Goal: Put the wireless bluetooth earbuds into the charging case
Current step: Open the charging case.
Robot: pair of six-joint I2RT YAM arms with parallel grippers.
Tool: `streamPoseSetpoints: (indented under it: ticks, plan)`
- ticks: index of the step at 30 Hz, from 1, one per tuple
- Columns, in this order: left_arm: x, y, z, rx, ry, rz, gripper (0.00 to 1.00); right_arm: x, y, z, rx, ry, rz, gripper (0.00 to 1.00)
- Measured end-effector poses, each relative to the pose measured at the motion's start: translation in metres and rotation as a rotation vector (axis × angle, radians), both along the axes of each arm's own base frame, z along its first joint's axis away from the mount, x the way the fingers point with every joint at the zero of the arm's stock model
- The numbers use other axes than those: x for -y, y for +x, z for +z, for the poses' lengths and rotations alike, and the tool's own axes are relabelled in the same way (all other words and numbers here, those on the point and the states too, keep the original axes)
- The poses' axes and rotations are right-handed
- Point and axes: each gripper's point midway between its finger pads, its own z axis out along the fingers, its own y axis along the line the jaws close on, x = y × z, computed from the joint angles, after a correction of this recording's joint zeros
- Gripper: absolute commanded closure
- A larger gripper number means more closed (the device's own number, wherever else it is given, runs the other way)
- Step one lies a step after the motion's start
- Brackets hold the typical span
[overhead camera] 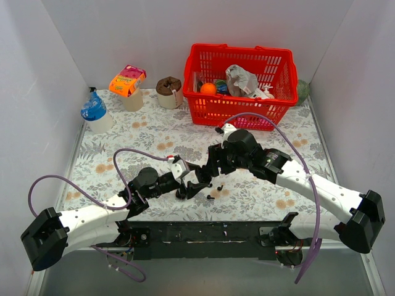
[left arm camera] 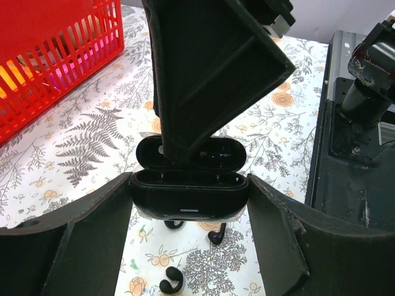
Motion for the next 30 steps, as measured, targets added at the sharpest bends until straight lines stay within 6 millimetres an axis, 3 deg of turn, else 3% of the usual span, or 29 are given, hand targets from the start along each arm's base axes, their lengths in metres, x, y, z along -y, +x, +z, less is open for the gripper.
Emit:
streamPoseSetpoints:
  ticks: [7, 14, 23, 28, 30]
  plan:
    - [0.0, 0.0, 0.006, 0.012, -0.015, 0.0, 1.0, 0.004, 0.002, 0.011, 0.033, 0.021, -0.016, 0.27]
    - [-0.001, 0.001, 0.005, 0.012, -0.015, 0.008, 1.0, -0.004, 0.0, 0.011, 0.021, 0.043, 0.016, 0.44]
    - [-0.002, 0.004, 0.005, 0.011, -0.014, 0.027, 1.0, -0.009, -0.003, 0.005, -0.008, 0.043, 0.038, 0.53]
    - [-0.002, 0.005, 0.005, 0.011, -0.014, 0.031, 1.0, -0.01, -0.004, 0.006, -0.011, 0.049, 0.045, 0.71]
    - [-0.003, 0.005, 0.005, 0.011, -0.014, 0.034, 1.0, -0.012, -0.005, 0.006, -0.013, 0.055, 0.051, 0.87]
